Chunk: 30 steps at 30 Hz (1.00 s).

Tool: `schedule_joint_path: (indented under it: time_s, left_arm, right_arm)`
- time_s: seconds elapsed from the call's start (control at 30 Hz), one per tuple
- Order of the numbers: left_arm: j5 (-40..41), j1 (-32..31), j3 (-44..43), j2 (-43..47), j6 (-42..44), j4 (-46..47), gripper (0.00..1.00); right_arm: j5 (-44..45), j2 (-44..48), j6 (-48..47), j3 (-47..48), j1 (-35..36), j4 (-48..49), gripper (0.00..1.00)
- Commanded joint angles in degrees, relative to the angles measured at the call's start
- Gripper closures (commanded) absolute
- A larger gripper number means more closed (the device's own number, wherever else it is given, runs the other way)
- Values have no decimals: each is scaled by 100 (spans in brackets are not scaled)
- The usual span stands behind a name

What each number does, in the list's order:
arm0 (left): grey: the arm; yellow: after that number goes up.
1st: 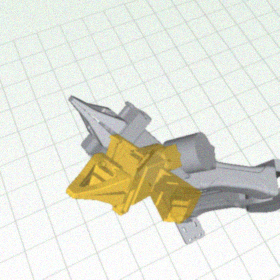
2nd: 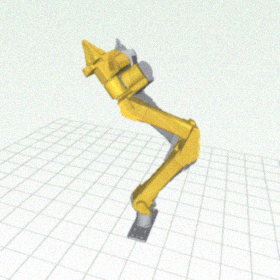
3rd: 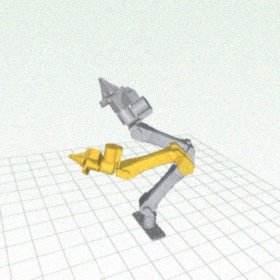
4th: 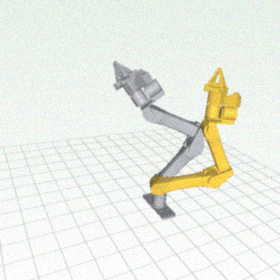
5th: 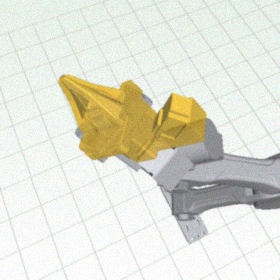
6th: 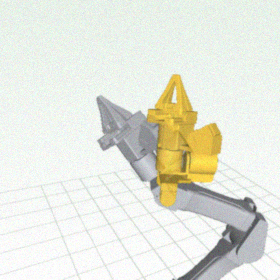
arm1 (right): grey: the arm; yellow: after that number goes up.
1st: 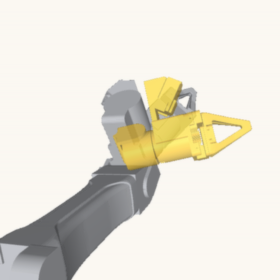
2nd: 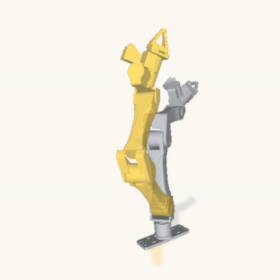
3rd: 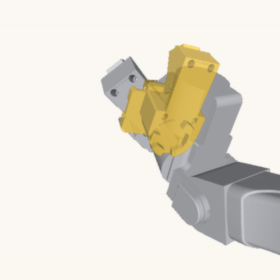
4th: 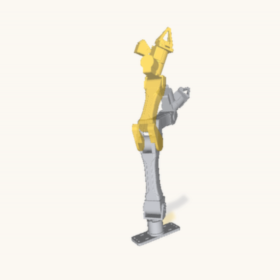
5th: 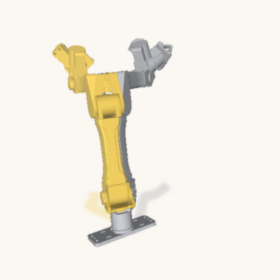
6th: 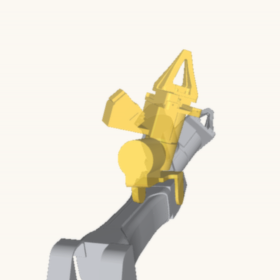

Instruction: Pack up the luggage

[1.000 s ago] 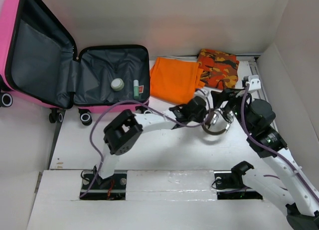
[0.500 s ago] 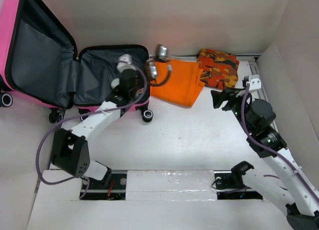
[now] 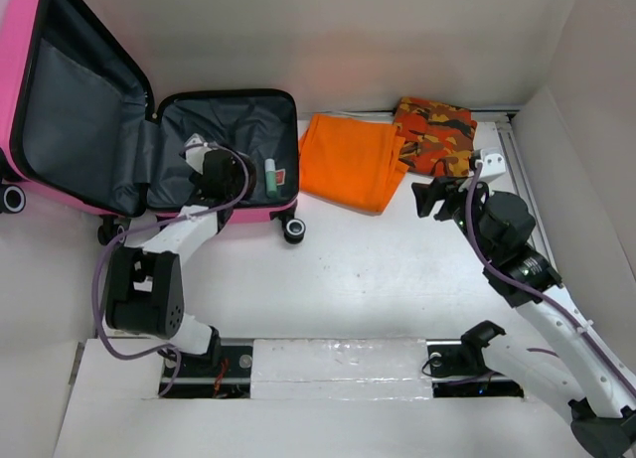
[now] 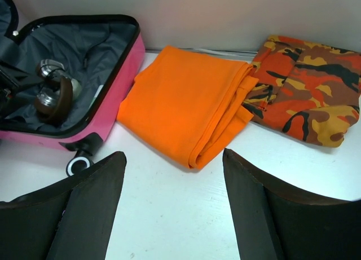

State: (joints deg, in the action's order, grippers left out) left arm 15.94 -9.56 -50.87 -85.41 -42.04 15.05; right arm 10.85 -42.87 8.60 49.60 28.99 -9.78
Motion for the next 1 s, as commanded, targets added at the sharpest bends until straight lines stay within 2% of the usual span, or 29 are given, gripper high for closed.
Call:
schedule_joint_path:
  time_s: [0.0,0.1,0.13,0.23,0.33,0.47,0.53,0.6,0.7,0.8,0.97]
  left_arm:
    - [99,-499,-151,663,73,464,27]
    - [557,-1361,-151,937,337,394,27]
    - [646,-1999,-151,938,389,341,27]
    - [552,-3003,-151,545,-206,393,30]
    - [550,-3455,-456,17,-1014,201,31]
    - [1251,-4078,-1406,-1150,-1692,-903,32]
    - [1551,-4194,-1810,-1521,-2193,-1345,32]
    - [1622,-4142,-2433,-2188,-2674,-1836,38]
    - [1684,-3914,-2656,-2540,-3107,-2172,41]
    - [1175,-3703,-2394,-2674,-3476,-1840,41]
    - [682,-3351,-1444,-2674,-3811,-452,38]
  right_arm:
    - [-66,16,-16,-3,63,284,25]
    - [-13,16,-16,-3,63,284,25]
    - [-13,16,-16,-3,63,336,25]
    - [-13,-37,-16,-3,63,336,25]
    - [-13,15,-16,-56,63,336,25]
    - [-13,209,-16,-56,63,336,25]
    - [-13,209,-16,-109,63,284,25]
    - [-13,261,36,-109,63,284,25]
    - [-66,315,36,-109,63,223,25]
    - [-66,420,36,-109,115,161,25]
    - [5,482,-16,-109,115,108,23]
